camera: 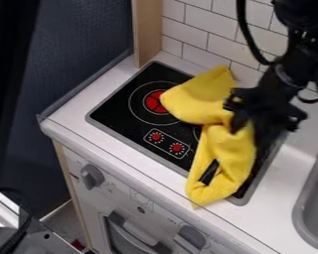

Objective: Fold the cloth from left to right

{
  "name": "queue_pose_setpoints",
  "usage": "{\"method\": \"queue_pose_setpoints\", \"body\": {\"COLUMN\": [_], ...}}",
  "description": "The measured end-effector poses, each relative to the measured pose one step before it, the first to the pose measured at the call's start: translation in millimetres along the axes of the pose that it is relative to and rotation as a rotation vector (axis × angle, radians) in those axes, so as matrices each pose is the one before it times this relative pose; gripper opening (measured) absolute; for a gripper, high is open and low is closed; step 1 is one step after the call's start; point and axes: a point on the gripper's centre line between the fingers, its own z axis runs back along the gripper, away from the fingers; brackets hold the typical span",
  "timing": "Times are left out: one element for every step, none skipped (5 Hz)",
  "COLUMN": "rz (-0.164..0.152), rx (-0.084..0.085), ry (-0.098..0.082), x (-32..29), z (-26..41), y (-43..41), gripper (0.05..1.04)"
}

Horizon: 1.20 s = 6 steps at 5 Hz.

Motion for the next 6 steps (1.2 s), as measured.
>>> {"method": "queue_pose_setpoints", "body": {"rz": [0.0766,0.0446,0.0694,0.0748,0.0413,0.0621], "rx": [0.0088,0.0074,-0.0653,-0.1186,-0.0548,-0.022], "ry": [-0.012,-0.0014,0.0423,0.0454,-0.0539,0.0608], "x": [3.97,0.17,4.38,19.17,15.81,9.5], "z": [14.95,16.15,15.28,22.07,32.36,-7.71], "y": [13.79,9.72,7.05,27.09,25.36,22.07], "gripper": [0.989,1.003,0.999,0.999,0.999,0.999]}}
